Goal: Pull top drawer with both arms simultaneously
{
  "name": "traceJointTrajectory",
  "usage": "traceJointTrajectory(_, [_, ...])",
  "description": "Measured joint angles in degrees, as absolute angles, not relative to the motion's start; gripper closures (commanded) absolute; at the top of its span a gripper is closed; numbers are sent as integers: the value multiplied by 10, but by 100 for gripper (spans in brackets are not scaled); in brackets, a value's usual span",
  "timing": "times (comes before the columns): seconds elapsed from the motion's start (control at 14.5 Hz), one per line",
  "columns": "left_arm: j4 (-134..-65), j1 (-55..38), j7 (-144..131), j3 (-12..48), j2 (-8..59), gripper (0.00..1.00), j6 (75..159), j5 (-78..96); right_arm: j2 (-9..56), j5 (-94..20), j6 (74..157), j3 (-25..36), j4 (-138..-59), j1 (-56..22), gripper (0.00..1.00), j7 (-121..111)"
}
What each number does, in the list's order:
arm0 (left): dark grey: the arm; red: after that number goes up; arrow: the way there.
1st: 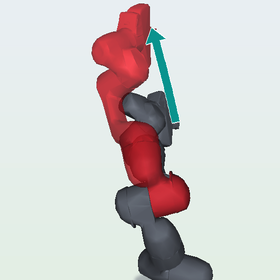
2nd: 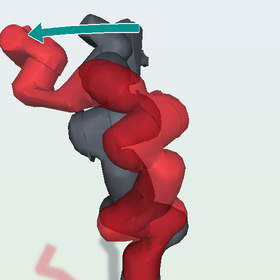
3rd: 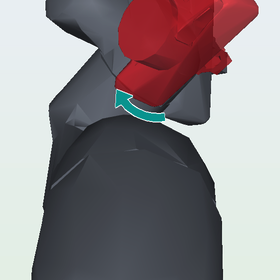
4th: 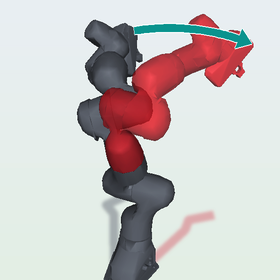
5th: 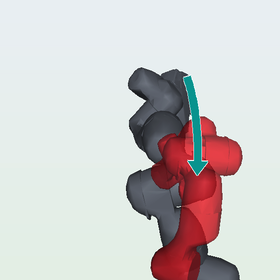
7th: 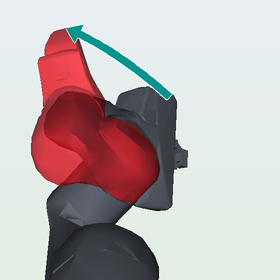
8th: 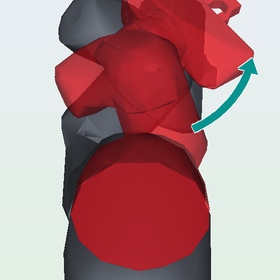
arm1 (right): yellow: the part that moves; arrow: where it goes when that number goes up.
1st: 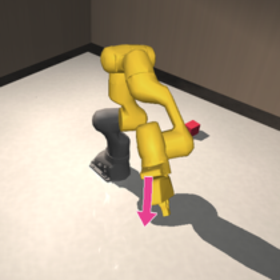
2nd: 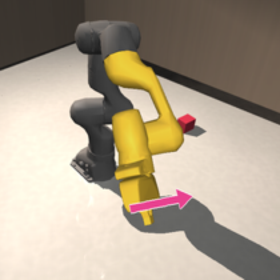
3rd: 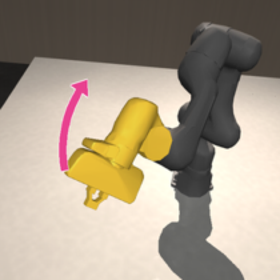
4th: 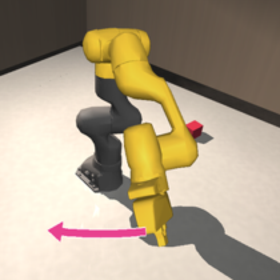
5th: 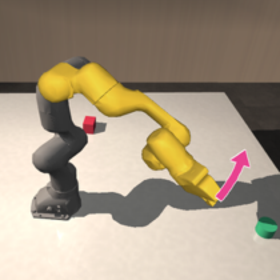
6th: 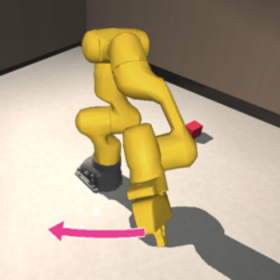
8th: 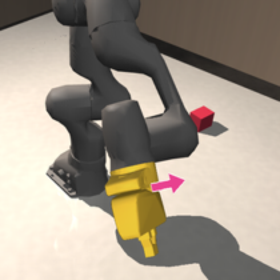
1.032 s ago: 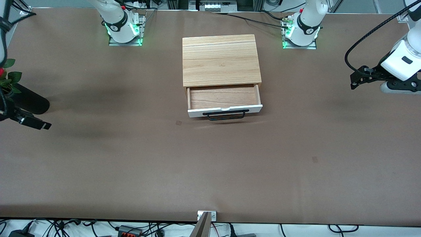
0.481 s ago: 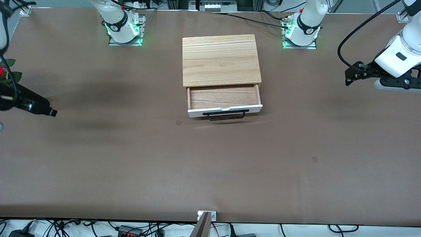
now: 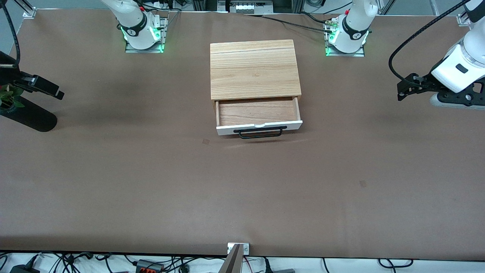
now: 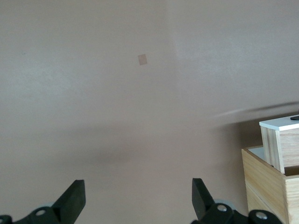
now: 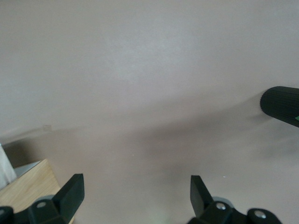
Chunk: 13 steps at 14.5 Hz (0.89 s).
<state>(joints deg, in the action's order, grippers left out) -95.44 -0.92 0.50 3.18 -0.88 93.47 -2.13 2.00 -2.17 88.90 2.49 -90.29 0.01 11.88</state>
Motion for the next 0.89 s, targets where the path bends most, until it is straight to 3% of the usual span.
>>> traceJointTrajectory(0.89, [-954, -11, 5, 32, -9, 0, 933, -21, 17, 48, 909, 30, -913, 9, 0, -180])
